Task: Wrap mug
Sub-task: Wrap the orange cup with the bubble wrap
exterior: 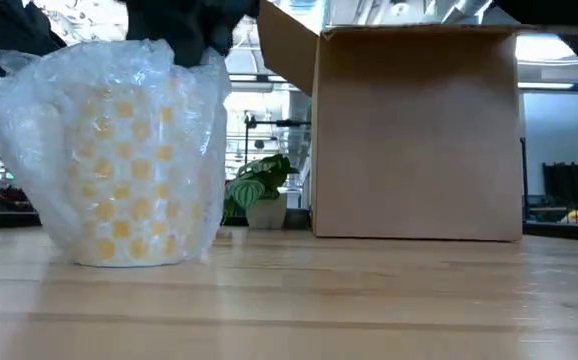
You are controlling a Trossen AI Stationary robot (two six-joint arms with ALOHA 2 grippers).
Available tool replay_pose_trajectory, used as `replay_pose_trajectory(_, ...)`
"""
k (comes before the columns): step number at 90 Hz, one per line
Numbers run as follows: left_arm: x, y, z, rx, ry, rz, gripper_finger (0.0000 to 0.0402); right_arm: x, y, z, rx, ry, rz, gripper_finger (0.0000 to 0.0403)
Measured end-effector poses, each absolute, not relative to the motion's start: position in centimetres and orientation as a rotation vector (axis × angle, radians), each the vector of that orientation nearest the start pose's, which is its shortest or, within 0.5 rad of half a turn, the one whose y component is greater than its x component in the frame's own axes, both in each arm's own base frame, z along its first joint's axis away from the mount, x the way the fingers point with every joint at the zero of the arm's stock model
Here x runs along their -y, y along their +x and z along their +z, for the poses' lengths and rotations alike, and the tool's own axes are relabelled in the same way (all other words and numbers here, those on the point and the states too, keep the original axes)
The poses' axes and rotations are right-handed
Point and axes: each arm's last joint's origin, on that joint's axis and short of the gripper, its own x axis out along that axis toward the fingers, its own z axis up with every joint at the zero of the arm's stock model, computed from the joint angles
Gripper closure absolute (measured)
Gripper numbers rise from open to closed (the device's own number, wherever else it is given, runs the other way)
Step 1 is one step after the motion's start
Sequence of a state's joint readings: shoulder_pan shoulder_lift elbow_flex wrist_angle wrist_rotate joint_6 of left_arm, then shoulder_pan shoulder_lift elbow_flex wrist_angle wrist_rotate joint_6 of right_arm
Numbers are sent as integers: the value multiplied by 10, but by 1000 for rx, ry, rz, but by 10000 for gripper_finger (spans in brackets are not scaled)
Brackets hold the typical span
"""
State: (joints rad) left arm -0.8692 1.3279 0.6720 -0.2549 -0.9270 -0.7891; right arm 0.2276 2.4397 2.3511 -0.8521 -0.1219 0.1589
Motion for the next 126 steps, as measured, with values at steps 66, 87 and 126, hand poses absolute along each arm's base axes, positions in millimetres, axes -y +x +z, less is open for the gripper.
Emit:
replay_pose_trajectory(66,167,172,190,-495,-55,264,402,-128,501,213,-1067,112,283,403)
replay_pose_trajectory(87,167,173,190,-494,-58,267,402,-127,508,188,-1101,118,280,403)
replay_pose_trajectory(126,167,173,190,-493,-63,269,402,-131,510,228,-993,72,283,403)
